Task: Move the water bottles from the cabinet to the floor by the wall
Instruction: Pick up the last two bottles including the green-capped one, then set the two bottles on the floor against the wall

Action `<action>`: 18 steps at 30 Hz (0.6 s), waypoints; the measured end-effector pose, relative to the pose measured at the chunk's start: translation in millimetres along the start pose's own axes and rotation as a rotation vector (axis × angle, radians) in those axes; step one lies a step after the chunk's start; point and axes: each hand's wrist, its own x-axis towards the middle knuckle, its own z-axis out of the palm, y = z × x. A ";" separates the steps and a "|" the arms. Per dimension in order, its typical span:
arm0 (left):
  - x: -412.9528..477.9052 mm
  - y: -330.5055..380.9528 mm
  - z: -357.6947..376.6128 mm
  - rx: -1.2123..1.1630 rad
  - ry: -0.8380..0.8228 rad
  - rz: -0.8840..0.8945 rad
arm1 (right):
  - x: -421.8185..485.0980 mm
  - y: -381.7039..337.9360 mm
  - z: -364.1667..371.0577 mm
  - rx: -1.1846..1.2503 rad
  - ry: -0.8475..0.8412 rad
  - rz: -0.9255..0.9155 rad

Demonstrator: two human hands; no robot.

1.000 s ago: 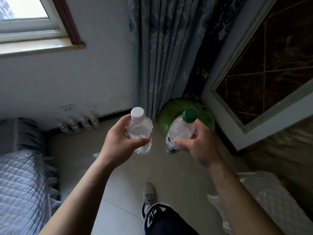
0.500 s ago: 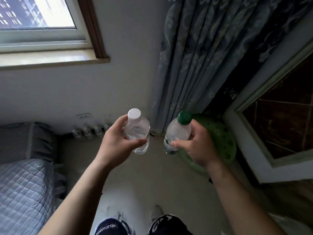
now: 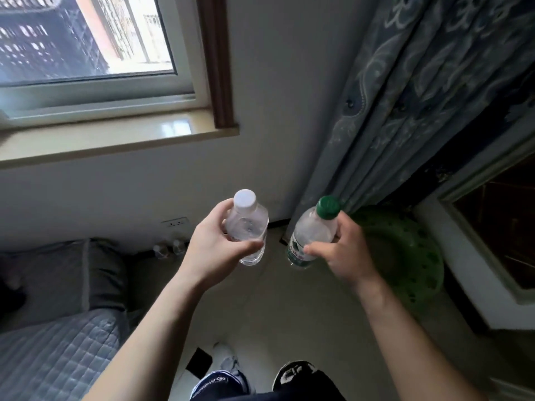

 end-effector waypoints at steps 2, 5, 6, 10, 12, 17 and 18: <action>15.1 -5.0 -17.3 -0.004 -0.013 -0.004 | 11.9 -6.4 19.2 -0.008 0.003 0.008; 36.1 -10.5 -35.8 -0.009 -0.028 -0.014 | 30.5 -14.1 42.3 0.009 -0.012 0.021; 43.0 -12.4 -39.9 -0.008 -0.035 -0.017 | 37.6 -15.4 48.7 0.009 -0.015 0.022; 71.0 -22.5 -49.5 0.013 -0.048 -0.037 | 68.7 -15.1 67.0 -0.037 -0.029 0.023; 85.8 -28.4 -50.9 0.018 -0.047 -0.053 | 85.8 -11.5 73.3 -0.045 -0.050 0.028; 124.0 -39.7 -48.6 0.022 -0.023 -0.085 | 131.3 0.3 87.6 -0.081 -0.099 0.042; 132.3 -42.3 -47.5 0.024 -0.017 -0.092 | 141.2 2.8 90.2 -0.085 -0.106 0.044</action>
